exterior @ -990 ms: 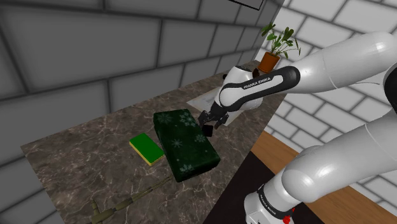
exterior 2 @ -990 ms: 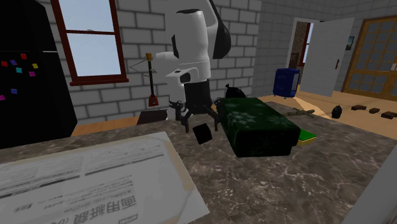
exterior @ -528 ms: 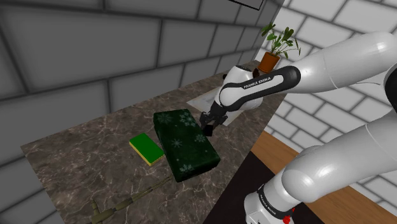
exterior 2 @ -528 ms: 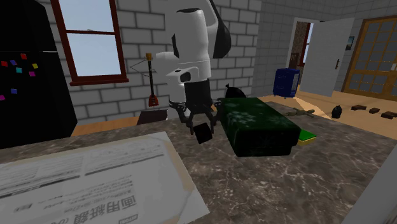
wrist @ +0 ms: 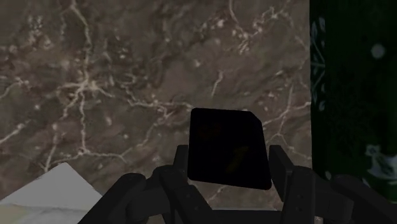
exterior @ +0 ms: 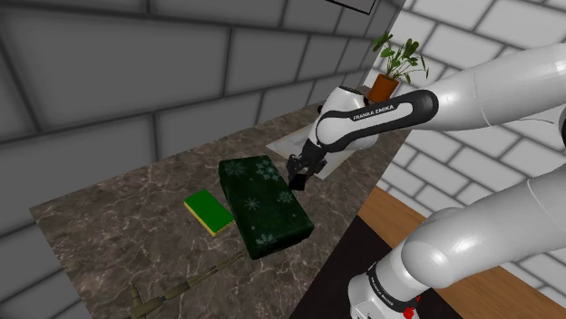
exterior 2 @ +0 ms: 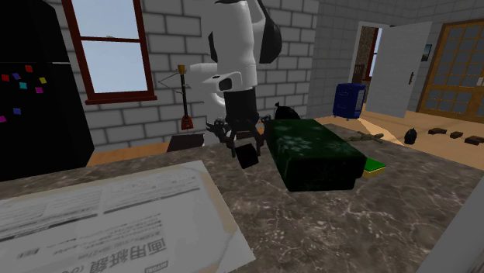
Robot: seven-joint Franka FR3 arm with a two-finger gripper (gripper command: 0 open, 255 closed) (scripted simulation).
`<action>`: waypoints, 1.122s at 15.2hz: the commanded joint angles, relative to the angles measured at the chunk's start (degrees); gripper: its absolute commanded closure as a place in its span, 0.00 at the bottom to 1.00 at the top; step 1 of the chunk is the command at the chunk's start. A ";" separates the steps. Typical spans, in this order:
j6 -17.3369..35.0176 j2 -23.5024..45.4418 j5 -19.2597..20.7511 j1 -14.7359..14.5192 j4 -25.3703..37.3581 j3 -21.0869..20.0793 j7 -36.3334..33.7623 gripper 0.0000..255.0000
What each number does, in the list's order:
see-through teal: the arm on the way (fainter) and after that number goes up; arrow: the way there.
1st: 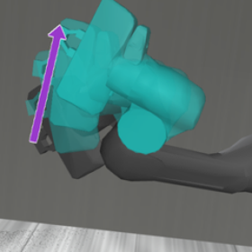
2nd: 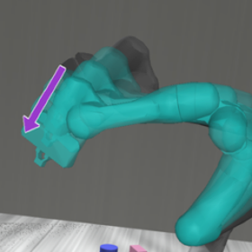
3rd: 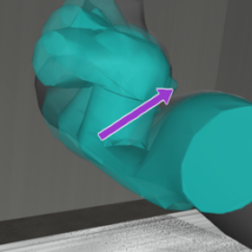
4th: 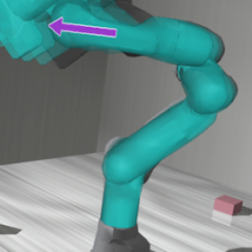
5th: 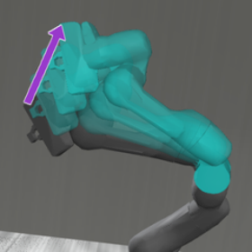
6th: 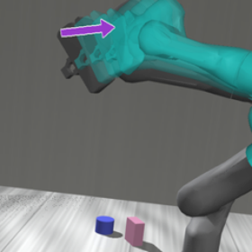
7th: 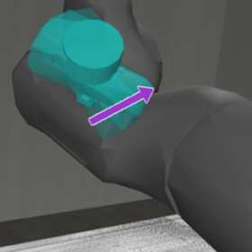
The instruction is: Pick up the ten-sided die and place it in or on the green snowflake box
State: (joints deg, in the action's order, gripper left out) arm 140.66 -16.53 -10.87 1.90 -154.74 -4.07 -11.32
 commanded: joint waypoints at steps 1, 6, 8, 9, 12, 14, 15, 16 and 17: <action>-1.89 -1.46 0.25 0.08 0.41 -0.01 -0.33 1.00; -6.65 -4.54 0.87 0.33 2.11 0.05 -1.00 1.00; -8.51 -5.63 1.08 0.41 2.89 0.08 -1.24 1.00; -9.44 -6.15 1.18 0.45 3.30 0.10 -1.35 1.00; -12.18 -7.59 1.47 0.56 4.61 0.16 -1.68 1.00; -13.98 -8.46 1.64 0.63 5.55 0.21 -1.89 1.00; -14.87 -8.87 1.73 0.66 6.03 0.24 -1.99 1.00; -15.75 -9.26 1.81 0.69 6.53 0.26 -2.09 1.00; -16.63 -9.63 1.89 0.72 7.04 0.29 -2.19 1.00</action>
State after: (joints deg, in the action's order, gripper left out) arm 125.13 -25.55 -9.04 2.63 -148.17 -3.77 -13.32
